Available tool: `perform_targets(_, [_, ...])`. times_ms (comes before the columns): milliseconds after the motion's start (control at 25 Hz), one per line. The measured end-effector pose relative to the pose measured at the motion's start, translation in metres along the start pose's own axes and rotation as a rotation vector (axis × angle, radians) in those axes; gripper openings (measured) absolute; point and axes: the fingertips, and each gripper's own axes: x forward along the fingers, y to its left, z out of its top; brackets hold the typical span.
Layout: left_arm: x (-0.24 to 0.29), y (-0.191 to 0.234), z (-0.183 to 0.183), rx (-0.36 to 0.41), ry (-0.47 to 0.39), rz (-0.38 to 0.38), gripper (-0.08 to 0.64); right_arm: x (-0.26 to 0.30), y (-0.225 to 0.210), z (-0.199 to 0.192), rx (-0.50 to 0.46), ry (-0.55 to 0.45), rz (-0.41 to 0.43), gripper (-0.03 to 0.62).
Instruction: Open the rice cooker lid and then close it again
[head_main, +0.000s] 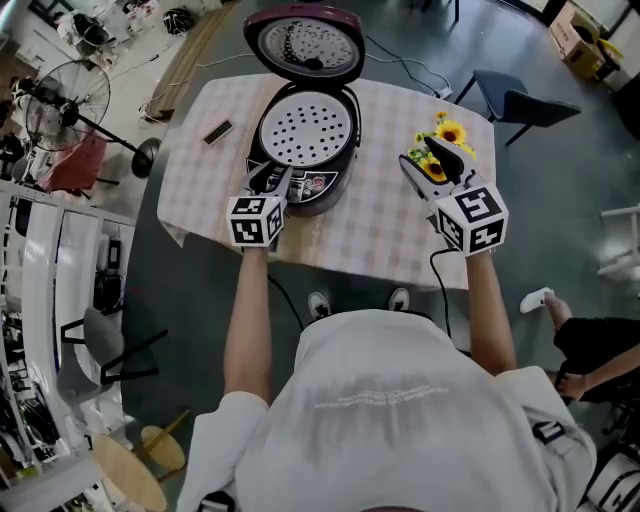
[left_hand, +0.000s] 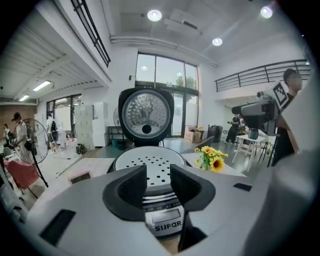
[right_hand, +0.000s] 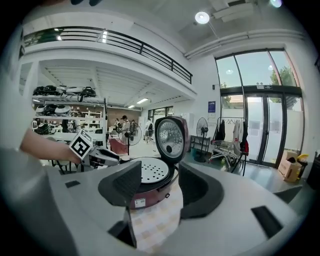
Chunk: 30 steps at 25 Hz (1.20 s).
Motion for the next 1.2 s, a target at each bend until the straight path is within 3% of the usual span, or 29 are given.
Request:
perform_targets(240, [-0.027,0.006,0.054,0.031,-0.144,0.030,0.160,-0.001,-0.010,0.020,-0.039,-0.036,-0.013,0.244])
perform_targets(600, [-0.089,0.001,0.125,0.135,-0.305,0.057,0.160,-0.011,-0.014,0.064,-0.103,-0.119,-0.011,0.244])
perform_targets(840, [-0.113,0.001,0.134,0.193,-0.313,0.091,0.160,-0.015,-0.011,0.081,-0.115,-0.142,0.004,0.241])
perform_targets(1200, [-0.112,0.012,0.122,0.181,-0.285,0.077,0.160,0.000,0.001,0.078,-0.146,-0.108,0.002,0.239])
